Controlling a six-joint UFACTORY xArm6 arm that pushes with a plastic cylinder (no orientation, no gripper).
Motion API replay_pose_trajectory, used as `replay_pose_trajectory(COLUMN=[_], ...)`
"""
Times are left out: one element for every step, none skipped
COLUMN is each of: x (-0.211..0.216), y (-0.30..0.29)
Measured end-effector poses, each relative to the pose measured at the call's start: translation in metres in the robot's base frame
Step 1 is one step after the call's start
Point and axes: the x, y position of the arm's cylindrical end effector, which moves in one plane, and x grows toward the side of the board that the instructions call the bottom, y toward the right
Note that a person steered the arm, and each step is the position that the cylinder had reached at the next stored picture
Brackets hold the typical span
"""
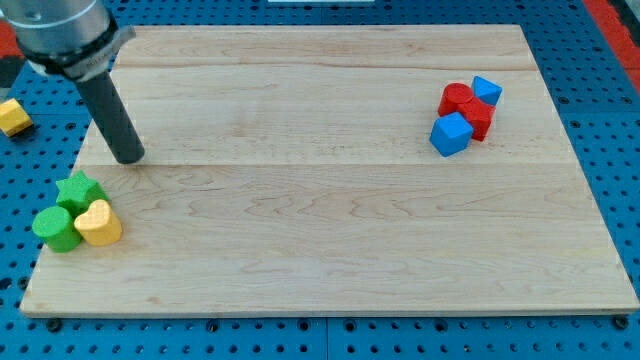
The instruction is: Move the arm diagonal to the top left of the red circle
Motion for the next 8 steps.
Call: replay_pose_trajectory(x=[-0.041,-0.111,-0.123,-0.124,-0.126,-0.127,-0.128,-0.128], y=[-0.051,-0.046,0.061,0.140,0.173,0.197,0.225,0.236])
